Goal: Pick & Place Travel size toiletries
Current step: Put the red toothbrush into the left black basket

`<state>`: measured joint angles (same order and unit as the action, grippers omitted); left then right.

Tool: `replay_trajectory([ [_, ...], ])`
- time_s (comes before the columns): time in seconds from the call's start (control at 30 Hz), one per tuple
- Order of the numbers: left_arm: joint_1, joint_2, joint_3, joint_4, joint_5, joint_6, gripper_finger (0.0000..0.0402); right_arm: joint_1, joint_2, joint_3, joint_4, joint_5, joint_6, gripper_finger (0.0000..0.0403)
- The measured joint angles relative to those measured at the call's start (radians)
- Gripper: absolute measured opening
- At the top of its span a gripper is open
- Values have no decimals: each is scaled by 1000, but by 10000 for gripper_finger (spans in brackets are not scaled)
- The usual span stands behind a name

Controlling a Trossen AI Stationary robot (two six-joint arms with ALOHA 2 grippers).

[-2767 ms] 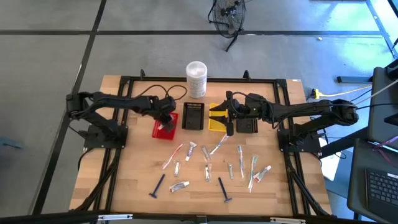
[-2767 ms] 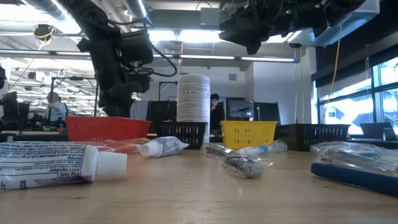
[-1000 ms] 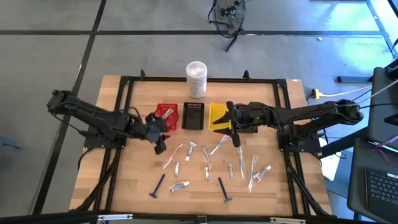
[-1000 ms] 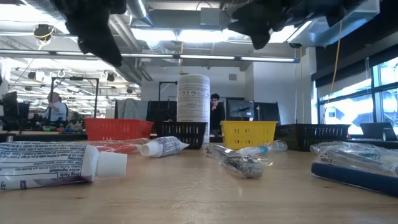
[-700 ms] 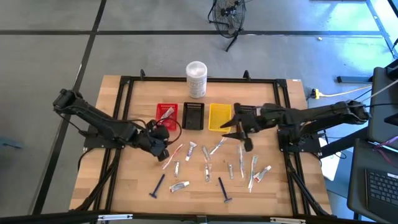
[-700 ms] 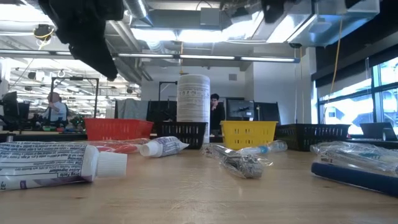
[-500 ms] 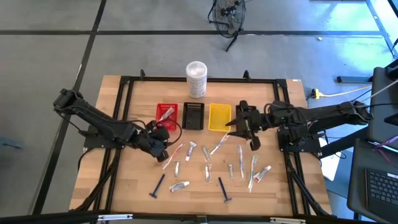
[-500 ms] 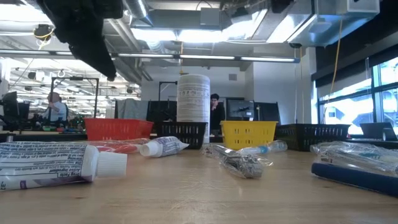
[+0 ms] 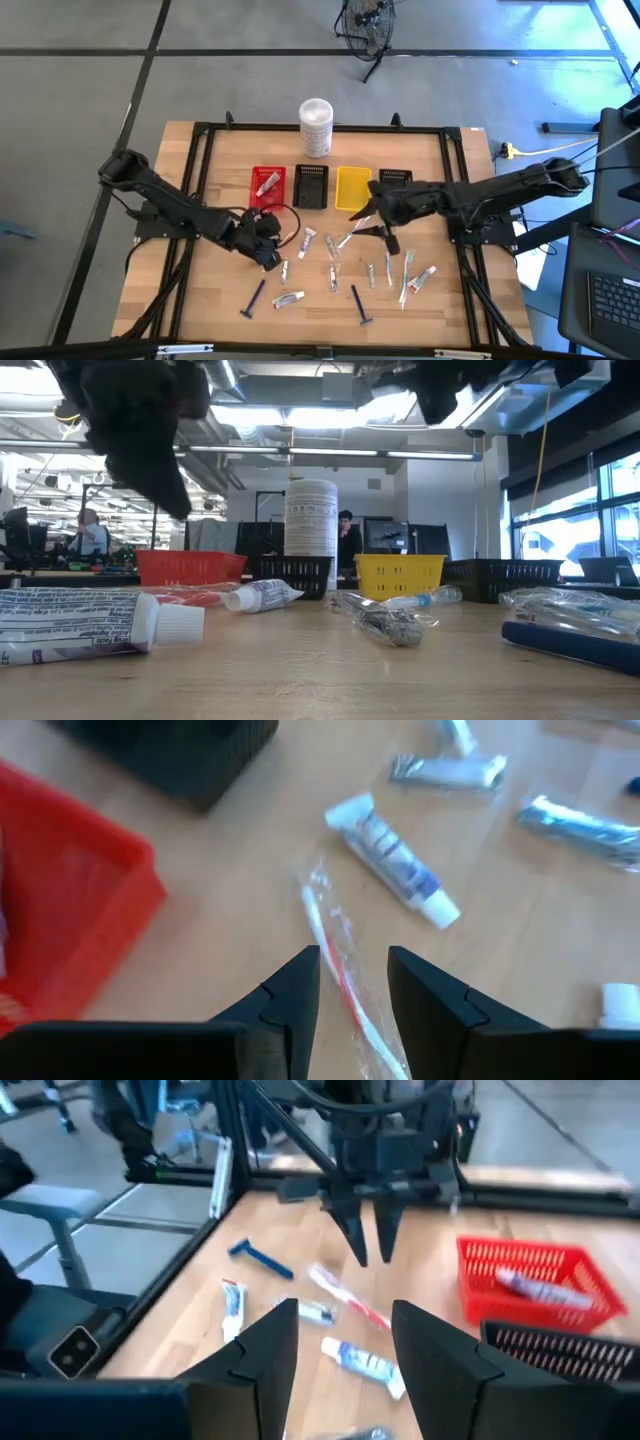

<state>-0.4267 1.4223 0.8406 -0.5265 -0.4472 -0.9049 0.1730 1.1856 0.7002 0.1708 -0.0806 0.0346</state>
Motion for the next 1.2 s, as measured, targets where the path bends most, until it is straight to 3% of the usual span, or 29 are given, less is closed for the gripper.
replay_trajectory([
  [0.37, 3, 152, 0, 9, 66, -223, 116, 6, 90, 0, -8, 69, 49, 224],
  [0.53, 3, 210, 0, 39, 97, -234, 116, 6, 90, 0, -8, 100, 19, 243],
  [0.9, 3, 194, 0, 64, 139, -225, 116, 6, 90, 0, -8, 100, 28, 223],
  [1.2, 3, 262, 3, 67, 151, -208, 116, 6, 90, 0, -8, 100, 27, 213],
])
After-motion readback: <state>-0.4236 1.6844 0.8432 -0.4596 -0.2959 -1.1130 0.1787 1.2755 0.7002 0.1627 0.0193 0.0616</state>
